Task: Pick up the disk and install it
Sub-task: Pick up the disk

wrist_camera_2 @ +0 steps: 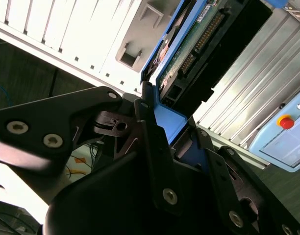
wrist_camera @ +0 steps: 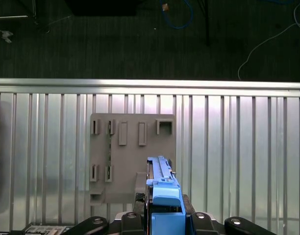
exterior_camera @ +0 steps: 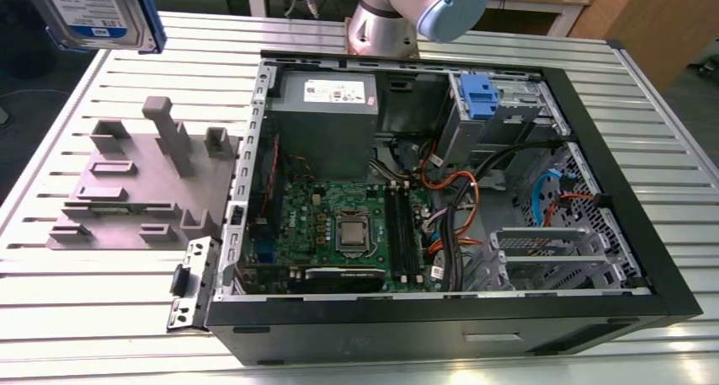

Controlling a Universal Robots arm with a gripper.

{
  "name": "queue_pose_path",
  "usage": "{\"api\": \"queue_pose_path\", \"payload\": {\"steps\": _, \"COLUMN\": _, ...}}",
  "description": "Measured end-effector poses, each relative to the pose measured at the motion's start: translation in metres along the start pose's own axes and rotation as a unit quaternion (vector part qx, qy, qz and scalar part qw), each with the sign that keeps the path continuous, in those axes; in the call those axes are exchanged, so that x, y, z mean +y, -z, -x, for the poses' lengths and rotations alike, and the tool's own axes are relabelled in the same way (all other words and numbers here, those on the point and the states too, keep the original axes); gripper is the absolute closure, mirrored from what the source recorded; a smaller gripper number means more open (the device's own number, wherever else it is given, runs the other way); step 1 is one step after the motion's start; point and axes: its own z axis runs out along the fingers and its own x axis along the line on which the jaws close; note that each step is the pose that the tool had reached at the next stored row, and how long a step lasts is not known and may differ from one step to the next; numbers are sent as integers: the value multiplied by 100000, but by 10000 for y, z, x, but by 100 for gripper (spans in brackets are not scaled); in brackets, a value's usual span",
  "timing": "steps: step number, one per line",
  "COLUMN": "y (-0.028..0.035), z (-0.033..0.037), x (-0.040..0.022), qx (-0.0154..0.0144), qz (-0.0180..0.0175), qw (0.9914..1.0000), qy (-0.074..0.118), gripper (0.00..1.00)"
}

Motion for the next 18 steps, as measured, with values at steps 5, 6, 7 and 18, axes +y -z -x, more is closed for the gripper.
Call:
{"api": "queue_pose_path", "payload": {"steps": 5, "y": 0, "z": 0, "x": -10, "qx": -2, "qz": -2, "qw": 100000, "qy": -1, "gripper": 64}}
{"api": "queue_pose_path", "payload": {"steps": 6, "y": 0, "z": 0, "x": -11, "qx": -2, "qz": -2, "qw": 100000, "qy": -2, "gripper": 64}}
{"api": "queue_pose_path", "payload": {"steps": 7, "y": 0, "z": 0, "x": -29, "qx": 0, "qz": -2, "qw": 100000, "qy": 0, "gripper": 64}}
{"api": "queue_pose_path", "payload": {"steps": 18, "y": 0, "z": -1, "x": -68, "qx": 0, "qz": -1, "qw": 100000, "qy": 0, "gripper": 64}}
